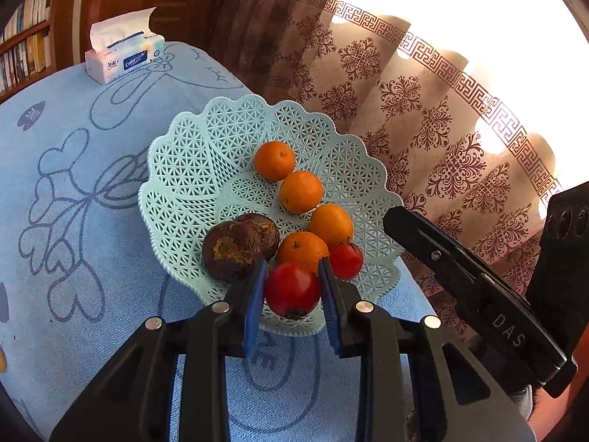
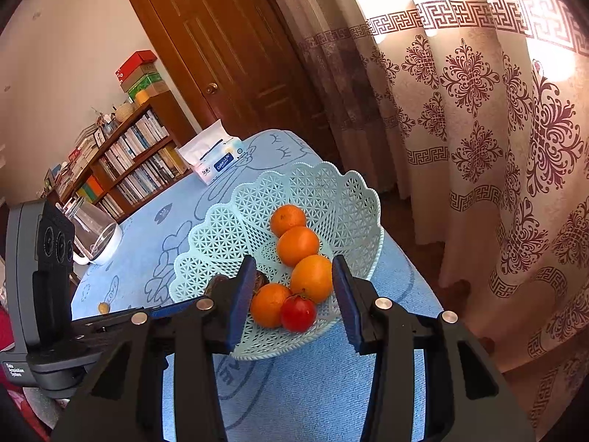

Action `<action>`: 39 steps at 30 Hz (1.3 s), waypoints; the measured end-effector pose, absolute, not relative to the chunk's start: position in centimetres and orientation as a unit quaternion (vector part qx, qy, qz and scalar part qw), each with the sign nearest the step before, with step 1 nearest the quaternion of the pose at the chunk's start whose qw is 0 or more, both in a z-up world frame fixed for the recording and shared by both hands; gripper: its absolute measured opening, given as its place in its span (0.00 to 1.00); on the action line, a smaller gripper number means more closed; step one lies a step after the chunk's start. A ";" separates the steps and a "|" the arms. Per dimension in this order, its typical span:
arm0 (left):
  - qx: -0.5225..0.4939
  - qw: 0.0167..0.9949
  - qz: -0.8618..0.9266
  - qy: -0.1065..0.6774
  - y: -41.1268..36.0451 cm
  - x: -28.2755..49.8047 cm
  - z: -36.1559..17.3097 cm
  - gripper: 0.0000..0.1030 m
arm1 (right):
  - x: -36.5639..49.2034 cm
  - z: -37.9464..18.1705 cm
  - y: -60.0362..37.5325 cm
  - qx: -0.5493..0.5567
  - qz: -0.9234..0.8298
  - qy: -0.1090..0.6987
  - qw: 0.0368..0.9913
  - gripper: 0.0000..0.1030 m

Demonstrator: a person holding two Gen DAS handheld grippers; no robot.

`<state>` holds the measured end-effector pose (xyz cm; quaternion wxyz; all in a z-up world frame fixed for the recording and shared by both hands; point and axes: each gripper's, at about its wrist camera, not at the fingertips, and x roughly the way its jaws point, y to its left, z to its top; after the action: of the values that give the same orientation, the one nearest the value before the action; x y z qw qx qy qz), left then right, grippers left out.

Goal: Organize fruits
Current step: 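Lower the tomatoes into the basket and open both tools, then withdraw both tools from the basket toward the loose yellow-brown fruits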

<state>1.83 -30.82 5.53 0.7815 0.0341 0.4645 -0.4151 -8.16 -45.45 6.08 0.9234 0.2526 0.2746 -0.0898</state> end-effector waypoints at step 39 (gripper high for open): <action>0.110 0.885 -0.303 0.337 -26.2 -0.3 7.9 0.72 | -8.6 5.8 -45.3 0.267 -0.100 0.263 0.922 0.59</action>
<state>-0.25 -26.23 7.93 0.8846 0.1103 0.3367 -0.3032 -8.55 -45.31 5.82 0.9217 0.2672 0.2628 -0.1003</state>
